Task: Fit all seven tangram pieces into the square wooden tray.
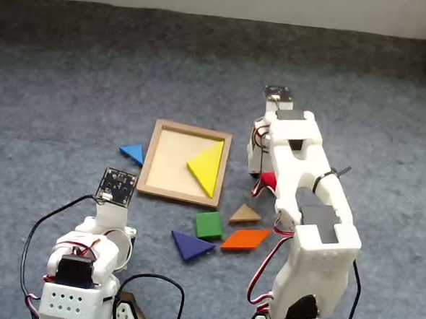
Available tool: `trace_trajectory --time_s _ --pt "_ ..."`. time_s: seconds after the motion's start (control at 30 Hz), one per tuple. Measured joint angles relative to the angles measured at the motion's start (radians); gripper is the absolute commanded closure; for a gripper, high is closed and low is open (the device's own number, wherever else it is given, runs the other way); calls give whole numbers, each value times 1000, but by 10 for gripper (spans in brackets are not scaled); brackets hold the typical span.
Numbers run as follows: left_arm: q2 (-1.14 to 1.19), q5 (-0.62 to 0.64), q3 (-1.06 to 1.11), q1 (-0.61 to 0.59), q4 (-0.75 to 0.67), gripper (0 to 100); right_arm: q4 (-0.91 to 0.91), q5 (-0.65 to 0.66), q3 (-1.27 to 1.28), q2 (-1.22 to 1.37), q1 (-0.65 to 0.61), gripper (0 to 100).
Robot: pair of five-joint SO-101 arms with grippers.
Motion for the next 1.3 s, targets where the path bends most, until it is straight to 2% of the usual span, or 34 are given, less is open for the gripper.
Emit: trace_trajectory --time_s 0.27,0.7,0.77,0.9,1.3 --pt "0 0 0 0 0 995 40 5 -20 0 0 793" --pt "0 0 0 0 0 995 57 101 -61 -112 -3 792" --pt "0 0 0 0 0 995 57 91 -61 -112 -5 768" --pt "0 0 0 0 0 995 57 12 -61 -87 -5 642" --pt "0 0 0 0 0 995 57 -3 -87 97 -8 635"
